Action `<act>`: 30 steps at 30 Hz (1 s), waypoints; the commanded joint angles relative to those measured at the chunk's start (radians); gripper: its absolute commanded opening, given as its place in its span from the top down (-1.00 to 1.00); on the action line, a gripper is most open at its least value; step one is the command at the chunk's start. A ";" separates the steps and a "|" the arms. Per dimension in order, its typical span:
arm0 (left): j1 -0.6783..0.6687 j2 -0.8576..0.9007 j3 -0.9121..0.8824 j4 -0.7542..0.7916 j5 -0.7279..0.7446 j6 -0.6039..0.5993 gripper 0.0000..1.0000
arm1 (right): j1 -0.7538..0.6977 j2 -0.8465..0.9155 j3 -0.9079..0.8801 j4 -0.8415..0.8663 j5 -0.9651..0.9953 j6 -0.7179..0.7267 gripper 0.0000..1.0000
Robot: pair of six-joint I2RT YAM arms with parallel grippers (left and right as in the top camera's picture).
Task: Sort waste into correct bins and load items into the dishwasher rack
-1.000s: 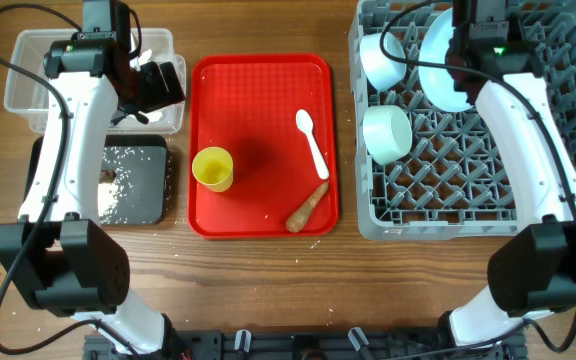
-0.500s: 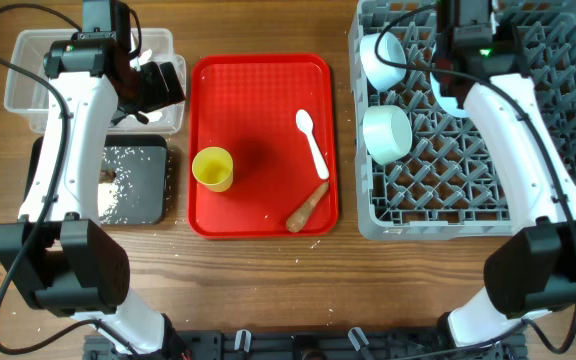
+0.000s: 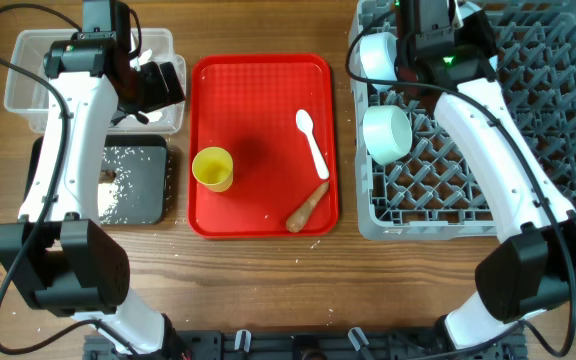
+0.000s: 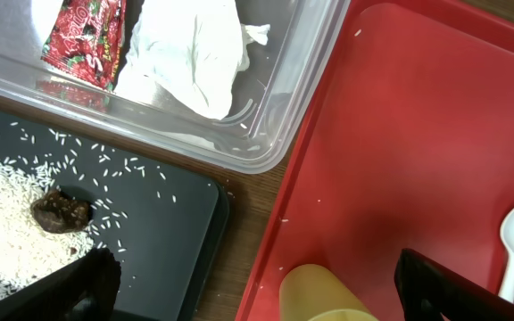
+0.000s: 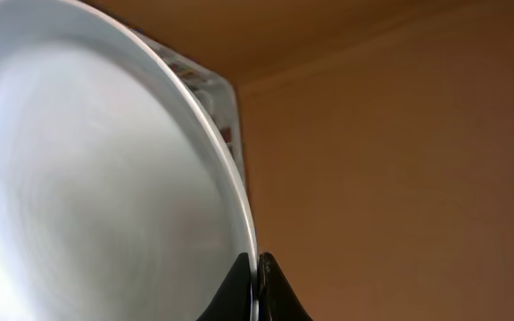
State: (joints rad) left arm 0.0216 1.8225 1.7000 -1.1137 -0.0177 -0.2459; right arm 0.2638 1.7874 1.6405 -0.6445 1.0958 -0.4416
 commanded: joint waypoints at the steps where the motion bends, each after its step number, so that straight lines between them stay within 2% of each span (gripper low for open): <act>1: 0.003 -0.022 0.015 0.003 -0.002 0.002 -1.00 | -0.003 -0.009 -0.005 0.017 0.040 -0.026 0.92; 5: 0.003 -0.022 0.015 0.003 -0.002 0.002 -1.00 | -0.003 -0.008 -0.013 0.022 -0.025 -0.005 0.91; 20: 0.003 -0.022 0.015 0.003 -0.002 0.002 -1.00 | -0.003 0.123 -0.013 0.022 -0.027 0.058 0.92; 25: 0.003 -0.022 0.015 0.003 -0.002 0.002 -1.00 | -0.003 0.141 -0.013 -0.004 -0.184 0.118 0.89; 27: 0.003 -0.022 0.015 0.003 -0.002 0.002 -1.00 | -0.003 0.141 -0.013 -0.005 -0.257 0.145 0.78; 28: 0.003 -0.022 0.015 0.003 -0.002 0.002 -1.00 | -0.003 0.141 -0.013 -0.003 -0.276 0.157 0.55; 29: 0.003 -0.022 0.015 0.003 -0.002 0.002 -1.00 | -0.003 0.141 -0.013 -0.003 -0.286 0.157 0.39; 30: 0.003 -0.022 0.015 0.003 -0.002 0.002 -1.00 | -0.003 0.141 -0.013 -0.003 -0.285 0.156 0.01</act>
State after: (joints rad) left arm 0.0216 1.8225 1.7000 -1.1133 -0.0177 -0.2459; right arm 0.2638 1.9141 1.6318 -0.6495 0.8890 -0.3283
